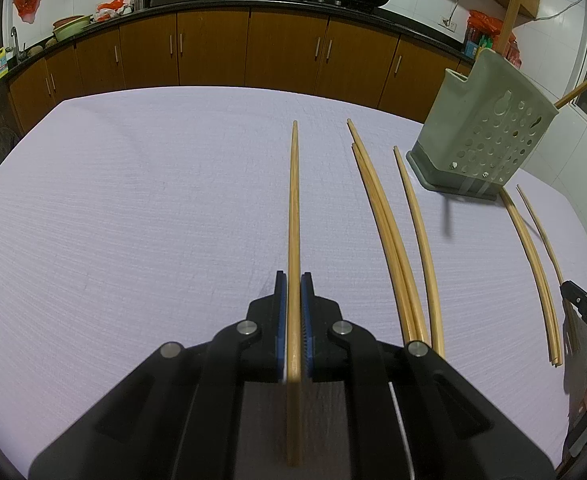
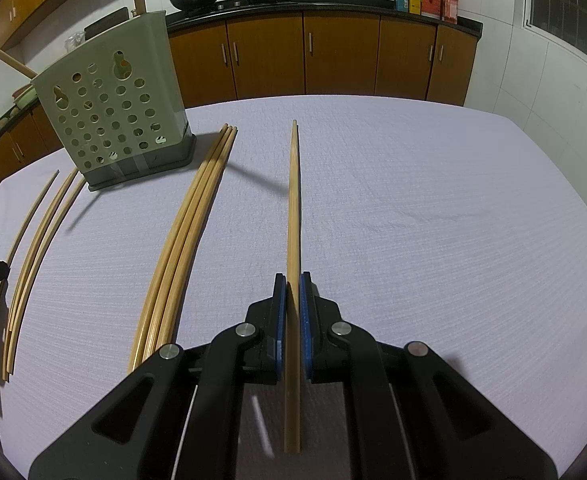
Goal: Organize utensils
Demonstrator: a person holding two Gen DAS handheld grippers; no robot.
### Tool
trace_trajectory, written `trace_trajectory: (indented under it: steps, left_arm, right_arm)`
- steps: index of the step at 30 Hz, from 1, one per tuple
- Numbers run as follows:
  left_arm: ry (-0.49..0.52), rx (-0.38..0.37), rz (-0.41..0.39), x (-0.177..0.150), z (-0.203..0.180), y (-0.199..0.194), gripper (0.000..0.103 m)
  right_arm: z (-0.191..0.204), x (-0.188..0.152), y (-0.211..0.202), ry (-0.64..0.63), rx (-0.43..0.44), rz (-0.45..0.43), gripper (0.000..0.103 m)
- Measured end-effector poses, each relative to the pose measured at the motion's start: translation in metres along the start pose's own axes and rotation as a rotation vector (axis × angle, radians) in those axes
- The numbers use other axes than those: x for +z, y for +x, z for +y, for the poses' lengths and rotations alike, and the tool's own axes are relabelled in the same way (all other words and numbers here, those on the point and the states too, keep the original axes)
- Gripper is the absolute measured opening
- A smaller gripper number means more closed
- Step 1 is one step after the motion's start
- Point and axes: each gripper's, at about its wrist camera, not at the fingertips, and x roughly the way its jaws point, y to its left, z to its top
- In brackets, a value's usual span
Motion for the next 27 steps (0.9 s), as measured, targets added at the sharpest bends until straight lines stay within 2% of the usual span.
trace_trajectory:
  steps: [27]
  left_arm:
    - [0.002,0.002,-0.001,-0.0004,-0.0006,-0.0007,0.009]
  right_arm:
    - [-0.0017,0.0000,-0.0010,0.003,0.004,0.000,0.008]
